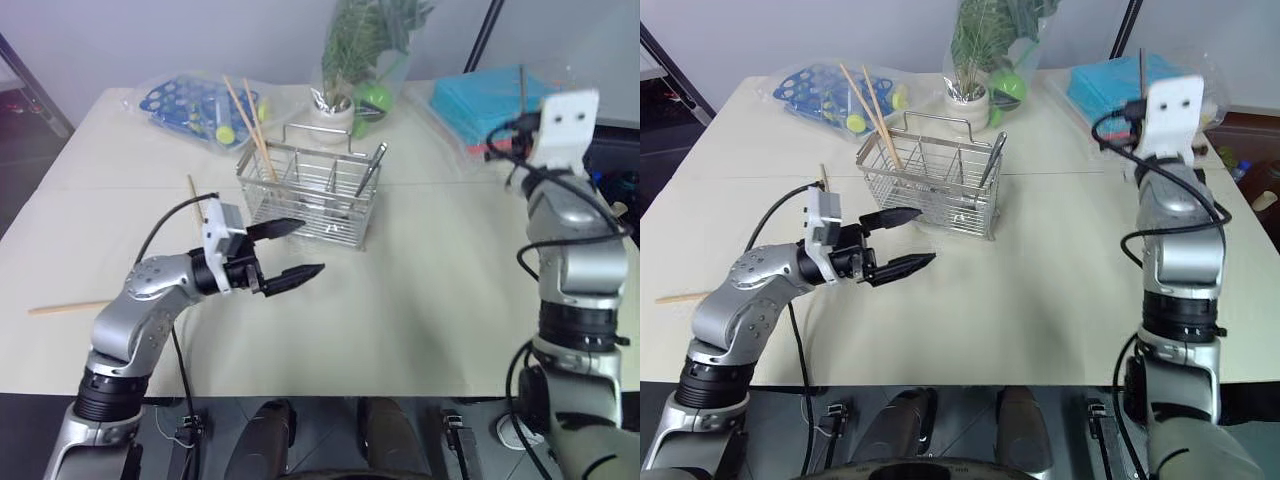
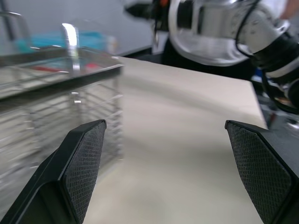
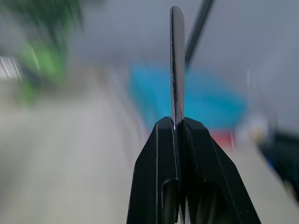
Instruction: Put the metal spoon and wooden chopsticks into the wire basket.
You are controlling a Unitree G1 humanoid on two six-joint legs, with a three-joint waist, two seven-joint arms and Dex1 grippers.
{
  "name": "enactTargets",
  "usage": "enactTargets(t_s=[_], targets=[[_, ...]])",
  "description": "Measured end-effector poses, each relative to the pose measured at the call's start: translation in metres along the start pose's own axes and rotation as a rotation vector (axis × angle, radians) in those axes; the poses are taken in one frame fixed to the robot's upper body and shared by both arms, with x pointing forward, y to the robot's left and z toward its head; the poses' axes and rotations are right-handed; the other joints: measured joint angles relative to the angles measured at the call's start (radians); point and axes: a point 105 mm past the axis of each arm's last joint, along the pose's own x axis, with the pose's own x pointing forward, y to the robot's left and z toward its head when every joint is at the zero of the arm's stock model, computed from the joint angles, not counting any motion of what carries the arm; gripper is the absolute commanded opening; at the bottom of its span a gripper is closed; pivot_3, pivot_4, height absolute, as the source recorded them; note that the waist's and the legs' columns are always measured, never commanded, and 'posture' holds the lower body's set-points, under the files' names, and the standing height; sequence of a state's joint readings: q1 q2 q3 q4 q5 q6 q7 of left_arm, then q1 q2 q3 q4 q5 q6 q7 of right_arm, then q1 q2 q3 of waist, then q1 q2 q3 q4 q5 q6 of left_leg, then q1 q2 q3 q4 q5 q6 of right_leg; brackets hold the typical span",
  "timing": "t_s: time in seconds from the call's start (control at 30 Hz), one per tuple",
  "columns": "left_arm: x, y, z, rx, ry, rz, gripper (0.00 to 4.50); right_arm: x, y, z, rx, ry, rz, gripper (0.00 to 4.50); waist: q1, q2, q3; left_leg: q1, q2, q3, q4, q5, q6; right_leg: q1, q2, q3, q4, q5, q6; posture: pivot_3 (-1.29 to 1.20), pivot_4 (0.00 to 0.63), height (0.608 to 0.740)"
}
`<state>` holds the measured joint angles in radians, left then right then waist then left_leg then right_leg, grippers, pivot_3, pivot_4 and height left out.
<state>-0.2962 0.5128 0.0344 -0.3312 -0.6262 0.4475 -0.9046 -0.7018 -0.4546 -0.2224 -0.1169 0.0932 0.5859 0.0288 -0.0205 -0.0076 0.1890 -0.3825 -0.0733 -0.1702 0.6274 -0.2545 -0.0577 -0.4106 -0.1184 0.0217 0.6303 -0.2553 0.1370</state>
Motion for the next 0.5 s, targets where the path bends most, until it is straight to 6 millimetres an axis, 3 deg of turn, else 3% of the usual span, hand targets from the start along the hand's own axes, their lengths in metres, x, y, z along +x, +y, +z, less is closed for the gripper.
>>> enactTargets(t_s=[0.23,0.5], targets=[[-0.017,0.007,0.013,0.013,-0.017,0.170,4.31,-0.001,0.074,0.061,0.189,-0.318,0.203,0.04,0.002,0.000,0.000,0.000,0.000,-0.001,-0.001,0.000,-0.001,-0.001,0.000,0.001,0.000,0.000,0.000,0.00,0.150,0.740],[-0.029,0.014,0.017,0.015,-0.062,0.374,4.31,-0.006,0.123,0.057,0.356,-0.346,0.381,0.04,-0.002,0.000,0.000,0.000,0.001,0.000,-0.001,0.001,-0.002,-0.002,0.001,0.001,0.001,0.002,-0.002,0.00,0.150,0.740]])
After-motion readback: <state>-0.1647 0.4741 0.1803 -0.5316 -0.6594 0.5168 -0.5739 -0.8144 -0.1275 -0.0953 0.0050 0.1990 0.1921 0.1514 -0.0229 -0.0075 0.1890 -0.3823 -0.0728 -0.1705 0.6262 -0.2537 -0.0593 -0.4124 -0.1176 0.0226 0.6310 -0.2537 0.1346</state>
